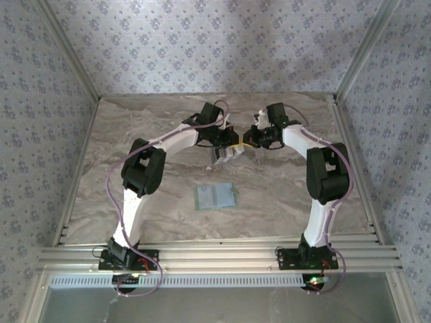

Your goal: Put the credit cards into the card holder

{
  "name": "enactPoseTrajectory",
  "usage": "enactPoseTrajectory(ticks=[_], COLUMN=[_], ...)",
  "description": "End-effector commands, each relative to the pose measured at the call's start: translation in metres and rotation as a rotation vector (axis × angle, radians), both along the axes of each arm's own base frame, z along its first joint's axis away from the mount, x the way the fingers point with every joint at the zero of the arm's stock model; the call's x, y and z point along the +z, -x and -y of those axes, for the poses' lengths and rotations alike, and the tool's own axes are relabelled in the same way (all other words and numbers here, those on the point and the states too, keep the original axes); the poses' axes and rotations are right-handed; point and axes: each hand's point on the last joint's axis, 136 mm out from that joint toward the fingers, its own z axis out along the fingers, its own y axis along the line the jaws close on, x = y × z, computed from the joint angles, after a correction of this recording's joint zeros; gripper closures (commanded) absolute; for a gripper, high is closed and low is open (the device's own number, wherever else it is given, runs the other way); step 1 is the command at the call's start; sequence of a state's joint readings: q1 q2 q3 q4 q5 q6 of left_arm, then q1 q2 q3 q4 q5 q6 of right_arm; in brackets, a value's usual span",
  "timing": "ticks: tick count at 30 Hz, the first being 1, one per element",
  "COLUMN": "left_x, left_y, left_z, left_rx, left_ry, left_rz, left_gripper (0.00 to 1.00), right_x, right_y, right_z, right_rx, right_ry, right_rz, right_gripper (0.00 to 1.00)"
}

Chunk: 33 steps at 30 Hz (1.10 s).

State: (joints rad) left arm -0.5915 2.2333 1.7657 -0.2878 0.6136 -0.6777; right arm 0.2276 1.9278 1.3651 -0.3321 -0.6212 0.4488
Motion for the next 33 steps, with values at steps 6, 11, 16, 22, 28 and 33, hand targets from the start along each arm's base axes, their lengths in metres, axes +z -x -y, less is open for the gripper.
enactPoseTrajectory(ticks=[6,11,16,22,28,33], left_x=[-0.02,-0.024,-0.028,-0.03,-0.031,-0.032], left_y=[0.002,0.001,0.002,0.001,0.002,0.002], left_z=[-0.012,-0.012,-0.012,-0.011,-0.012,-0.012], left_rx=[0.009,0.01,0.009,0.01,0.009,0.01], left_ry=[-0.052,-0.055,-0.06,-0.063,-0.065,-0.066], left_rz=[-0.03,-0.038,-0.044,-0.047,-0.05,-0.051], left_gripper=[0.92,0.92,0.92,0.92,0.92,0.92], right_x=[0.02,0.022,0.021,0.023,0.028,0.031], right_y=[-0.002,-0.001,-0.001,0.0,-0.002,-0.002], right_z=[0.005,0.01,0.01,0.007,0.003,0.001], right_rx=[-0.012,-0.023,-0.025,-0.012,-0.009,-0.006], right_ry=[-0.015,0.009,0.013,-0.01,-0.071,-0.121], right_rz=[0.045,0.053,0.052,0.048,0.048,0.044], right_gripper=[1.0,1.0,1.0,0.95,0.9,0.91])
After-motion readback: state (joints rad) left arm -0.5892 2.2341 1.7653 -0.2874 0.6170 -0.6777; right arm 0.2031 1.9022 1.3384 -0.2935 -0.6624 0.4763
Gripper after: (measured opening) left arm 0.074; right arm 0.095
